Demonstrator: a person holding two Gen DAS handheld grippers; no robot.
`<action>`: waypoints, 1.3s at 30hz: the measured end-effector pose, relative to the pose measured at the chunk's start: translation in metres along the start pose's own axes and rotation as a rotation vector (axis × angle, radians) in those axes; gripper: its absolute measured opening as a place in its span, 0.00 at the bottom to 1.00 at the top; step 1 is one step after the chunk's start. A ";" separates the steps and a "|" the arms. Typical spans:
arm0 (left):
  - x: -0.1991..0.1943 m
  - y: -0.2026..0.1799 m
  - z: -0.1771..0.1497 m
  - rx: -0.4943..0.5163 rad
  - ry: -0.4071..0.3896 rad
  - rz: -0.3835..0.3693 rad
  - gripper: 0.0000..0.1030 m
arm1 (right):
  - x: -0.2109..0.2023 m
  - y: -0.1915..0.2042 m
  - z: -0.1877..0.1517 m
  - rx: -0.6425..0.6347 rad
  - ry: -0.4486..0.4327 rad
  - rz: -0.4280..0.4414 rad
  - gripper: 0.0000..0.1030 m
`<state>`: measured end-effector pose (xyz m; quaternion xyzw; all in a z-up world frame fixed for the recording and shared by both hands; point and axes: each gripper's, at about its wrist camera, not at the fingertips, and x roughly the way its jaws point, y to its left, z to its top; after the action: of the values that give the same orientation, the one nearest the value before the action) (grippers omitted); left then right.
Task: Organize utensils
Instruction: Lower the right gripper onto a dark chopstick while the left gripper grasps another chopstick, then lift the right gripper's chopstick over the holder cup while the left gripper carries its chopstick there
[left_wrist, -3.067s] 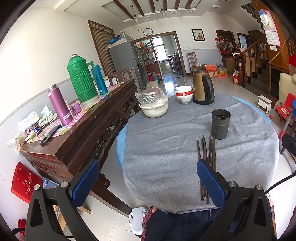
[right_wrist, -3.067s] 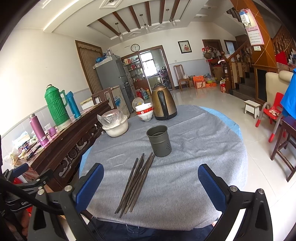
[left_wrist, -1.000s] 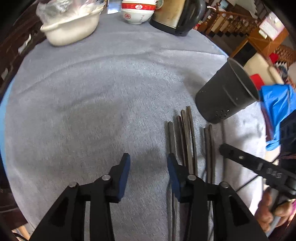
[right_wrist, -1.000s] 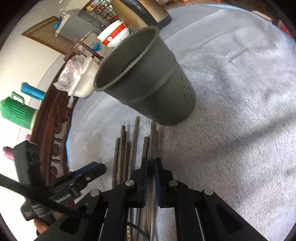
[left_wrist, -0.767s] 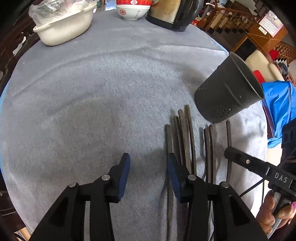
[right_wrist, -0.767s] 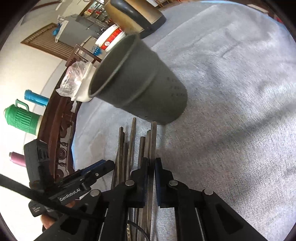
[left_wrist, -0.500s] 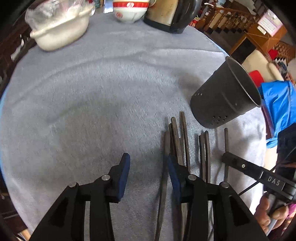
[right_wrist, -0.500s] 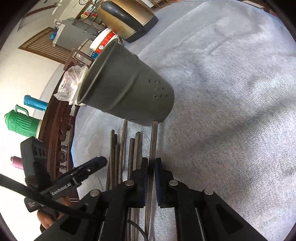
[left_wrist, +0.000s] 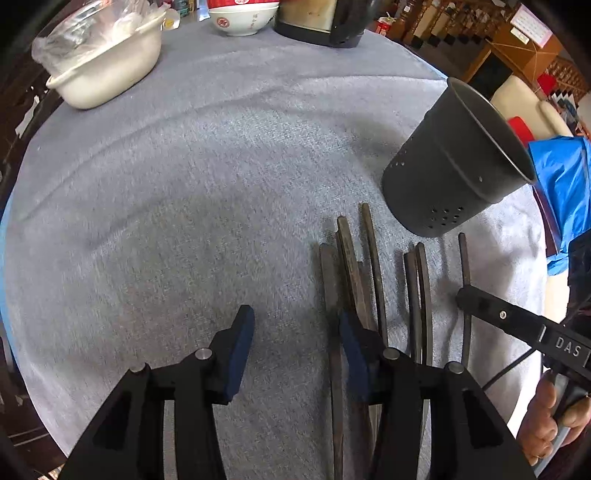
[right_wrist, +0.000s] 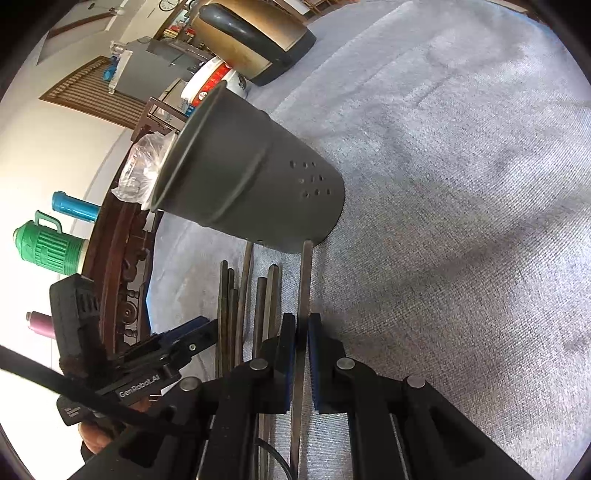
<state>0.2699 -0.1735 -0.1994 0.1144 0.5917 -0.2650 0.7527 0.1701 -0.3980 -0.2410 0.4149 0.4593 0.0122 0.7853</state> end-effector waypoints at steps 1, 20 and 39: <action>0.002 -0.001 0.003 0.001 0.000 0.005 0.47 | 0.000 -0.001 -0.001 0.001 0.001 0.001 0.09; -0.098 -0.016 0.004 0.008 -0.287 -0.050 0.06 | -0.077 0.043 -0.012 -0.141 -0.145 0.093 0.07; -0.234 -0.040 0.007 0.026 -0.637 -0.078 0.06 | -0.112 0.067 0.025 -0.216 -0.198 -0.080 0.25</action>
<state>0.2170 -0.1482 0.0305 0.0123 0.3269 -0.3236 0.8879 0.1480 -0.4154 -0.1109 0.3089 0.3917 -0.0106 0.8666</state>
